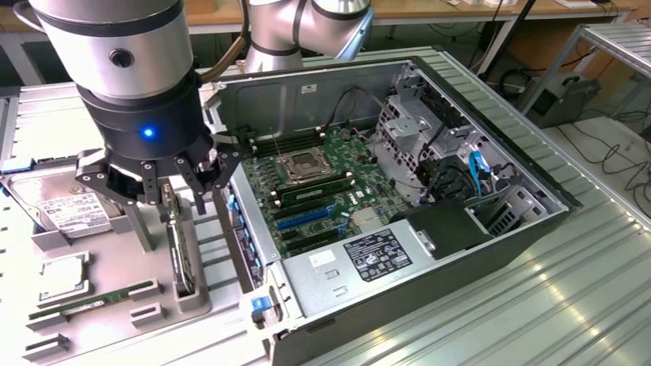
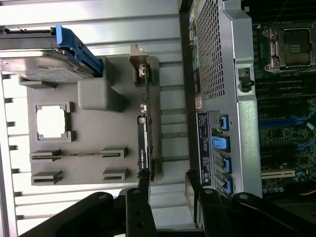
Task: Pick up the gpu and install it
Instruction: 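Pick up the gpu and move the gpu toward the slot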
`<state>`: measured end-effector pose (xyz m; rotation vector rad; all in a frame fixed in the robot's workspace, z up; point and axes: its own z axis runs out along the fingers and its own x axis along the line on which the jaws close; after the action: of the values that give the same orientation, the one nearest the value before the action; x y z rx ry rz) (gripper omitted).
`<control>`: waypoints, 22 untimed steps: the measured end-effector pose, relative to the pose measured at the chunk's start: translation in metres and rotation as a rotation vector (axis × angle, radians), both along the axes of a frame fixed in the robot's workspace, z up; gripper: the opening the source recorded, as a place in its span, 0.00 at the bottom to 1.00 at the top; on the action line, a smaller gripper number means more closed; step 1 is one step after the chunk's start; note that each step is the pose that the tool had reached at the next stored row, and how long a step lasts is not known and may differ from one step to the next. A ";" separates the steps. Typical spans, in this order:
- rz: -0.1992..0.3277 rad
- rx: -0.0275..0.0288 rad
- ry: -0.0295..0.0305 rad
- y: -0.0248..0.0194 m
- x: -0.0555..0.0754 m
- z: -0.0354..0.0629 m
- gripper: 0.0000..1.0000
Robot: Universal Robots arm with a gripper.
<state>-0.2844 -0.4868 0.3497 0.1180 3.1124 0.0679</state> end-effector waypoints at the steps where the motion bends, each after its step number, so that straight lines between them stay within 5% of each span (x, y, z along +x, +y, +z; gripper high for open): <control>1: 0.000 0.0000 0.0000 0.0000 0.000 -0.0004 0.42; 22: 0.000 0.0000 0.0000 0.0031 -0.002 -0.0078 0.42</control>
<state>-0.2863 -0.4836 0.3419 0.1181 3.1124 0.0680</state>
